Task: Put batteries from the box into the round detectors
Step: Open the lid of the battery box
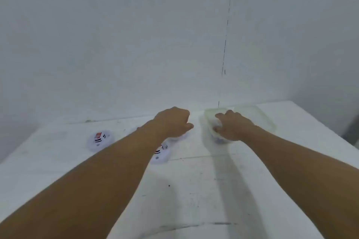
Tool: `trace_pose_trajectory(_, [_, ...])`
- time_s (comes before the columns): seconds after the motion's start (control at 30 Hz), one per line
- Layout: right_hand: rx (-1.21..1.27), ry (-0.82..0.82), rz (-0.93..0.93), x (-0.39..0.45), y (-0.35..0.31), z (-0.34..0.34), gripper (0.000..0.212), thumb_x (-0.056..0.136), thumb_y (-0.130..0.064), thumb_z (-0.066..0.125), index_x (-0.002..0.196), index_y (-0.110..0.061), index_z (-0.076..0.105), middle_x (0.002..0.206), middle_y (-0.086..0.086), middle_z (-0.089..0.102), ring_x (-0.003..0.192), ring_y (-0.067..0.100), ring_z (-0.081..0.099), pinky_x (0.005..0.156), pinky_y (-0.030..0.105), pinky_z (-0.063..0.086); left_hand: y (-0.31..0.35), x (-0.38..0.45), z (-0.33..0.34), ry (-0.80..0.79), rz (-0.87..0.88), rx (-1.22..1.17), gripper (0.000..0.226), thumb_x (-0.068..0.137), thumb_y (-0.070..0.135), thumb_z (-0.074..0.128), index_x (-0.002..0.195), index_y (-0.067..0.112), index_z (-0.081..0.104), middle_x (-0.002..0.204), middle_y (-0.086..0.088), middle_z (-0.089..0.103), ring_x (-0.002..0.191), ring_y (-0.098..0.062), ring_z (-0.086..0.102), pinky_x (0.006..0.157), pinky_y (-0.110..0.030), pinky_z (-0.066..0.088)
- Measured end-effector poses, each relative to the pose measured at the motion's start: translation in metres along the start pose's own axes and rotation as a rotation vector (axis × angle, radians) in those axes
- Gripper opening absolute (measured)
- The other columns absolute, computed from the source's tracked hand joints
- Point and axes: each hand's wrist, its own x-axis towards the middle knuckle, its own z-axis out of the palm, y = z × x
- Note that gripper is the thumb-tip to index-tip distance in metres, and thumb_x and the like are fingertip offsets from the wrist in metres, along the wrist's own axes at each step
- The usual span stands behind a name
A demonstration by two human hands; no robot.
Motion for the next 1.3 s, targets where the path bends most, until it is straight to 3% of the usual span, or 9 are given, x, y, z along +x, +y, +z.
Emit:
trace_pose_trajectory(0.1, [-0.014, -0.072, 0.030, -0.005, 0.016, 0.019, 0.061, 0.103, -0.056, 0.043, 0.160, -0.038, 0.027, 0.157, 0.007, 0.034, 0.143, 0.032, 0.036, 0.110, 0.047, 0.039, 0.017, 0.003, 0.037, -0.015, -0.033, -0.088, 0.027, 0.098, 0.047, 0.054, 0.086, 0.023, 0.054, 0.099, 0.001, 0.062, 0.095, -0.024, 0.059, 0.082, -0.036, 0.047])
trace_pose_trajectory(0.17, [0.017, -0.082, 0.021, -0.010, 0.023, 0.033, 0.066, 0.102, -0.060, 0.043, 0.162, -0.043, 0.019, 0.158, 0.004, 0.031, 0.144, 0.031, 0.033, 0.111, 0.048, 0.038, 0.030, 0.003, 0.060, 0.027, -0.086, -0.169, 0.030, 0.095, 0.051, 0.054, 0.087, 0.023, 0.061, 0.096, 0.005, 0.070, 0.100, -0.020, 0.061, 0.095, -0.037, 0.043])
trace_pose_trajectory(0.27, [-0.016, -0.006, -0.021, -0.015, 0.027, 0.046, 0.064, 0.104, -0.055, 0.042, 0.161, -0.043, 0.018, 0.155, 0.004, 0.036, 0.138, 0.032, 0.038, 0.107, 0.046, 0.042, 0.048, 0.000, 0.079, -0.089, -0.152, -0.569, 0.031, 0.100, 0.044, 0.059, 0.091, 0.015, 0.061, 0.088, -0.002, 0.068, 0.084, -0.020, 0.057, 0.080, -0.032, 0.040])
trace_pose_trajectory(0.43, [-0.212, 0.129, -0.126, -0.024, 0.029, 0.041, 0.043, 0.107, -0.047, 0.037, 0.149, -0.037, 0.044, 0.132, 0.006, 0.057, 0.115, 0.030, 0.052, 0.090, 0.041, 0.046, 0.077, -0.004, 0.097, -0.217, -0.444, -1.177, 0.033, 0.103, 0.049, 0.053, 0.100, 0.017, 0.057, 0.114, -0.015, 0.072, 0.072, -0.020, 0.067, 0.057, -0.022, 0.049])
trace_pose_trajectory(0.53, [-0.154, 0.192, -0.146, -0.029, 0.029, 0.042, 0.037, 0.108, -0.043, 0.036, 0.127, -0.029, 0.064, 0.113, 0.004, 0.064, 0.100, 0.027, 0.054, 0.082, 0.040, 0.047, 0.085, 0.001, 0.105, -0.225, -0.601, -1.502, 0.035, 0.104, 0.048, 0.054, 0.101, 0.013, 0.058, 0.111, -0.018, 0.071, 0.075, -0.025, 0.070, 0.056, -0.023, 0.049])
trace_pose_trajectory(0.63, [-0.053, 0.214, -0.148, -0.033, 0.029, 0.047, 0.037, 0.108, -0.038, 0.035, 0.119, -0.026, 0.068, 0.106, 0.002, 0.065, 0.096, 0.027, 0.052, 0.083, 0.043, 0.050, 0.088, 0.004, 0.112, -0.196, -0.677, -1.704, 0.031, 0.103, 0.042, 0.060, 0.101, 0.011, 0.058, 0.104, -0.017, 0.069, 0.072, -0.026, 0.072, 0.052, -0.021, 0.049])
trace_pose_trajectory(0.97, [0.076, 0.201, -0.144, -0.041, 0.032, 0.051, 0.034, 0.108, -0.036, 0.038, 0.122, -0.021, 0.065, 0.108, 0.004, 0.066, 0.103, 0.029, 0.049, 0.089, 0.047, 0.049, 0.091, 0.016, 0.123, -0.096, -0.741, -1.895, 0.017, 0.103, 0.023, 0.064, 0.097, 0.008, 0.059, 0.093, -0.015, 0.070, 0.082, -0.024, 0.070, 0.068, -0.022, 0.050])
trace_pose_trajectory(1.13, [0.212, 0.242, -0.196, -0.043, 0.030, 0.057, 0.032, 0.107, -0.037, 0.042, 0.123, -0.025, 0.068, 0.103, -0.004, 0.056, 0.103, 0.027, 0.048, 0.092, 0.046, 0.047, 0.083, 0.005, 0.129, 0.007, -0.703, -1.814, 0.016, 0.104, 0.022, 0.054, 0.093, 0.011, 0.054, 0.078, -0.010, 0.057, 0.064, -0.016, 0.054, 0.060, -0.023, 0.042])
trace_pose_trajectory(1.3, [0.451, 0.322, -0.158, -0.050, 0.018, 0.073, 0.036, 0.106, -0.037, 0.050, 0.136, -0.028, 0.065, 0.128, 0.001, 0.056, 0.121, 0.024, 0.044, 0.102, 0.040, 0.044, 0.063, -0.015, 0.140, 0.121, -0.713, -1.656, 0.022, 0.097, 0.025, 0.052, 0.111, 0.010, 0.058, 0.073, -0.003, 0.049, 0.054, -0.011, 0.038, 0.046, -0.021, 0.032])
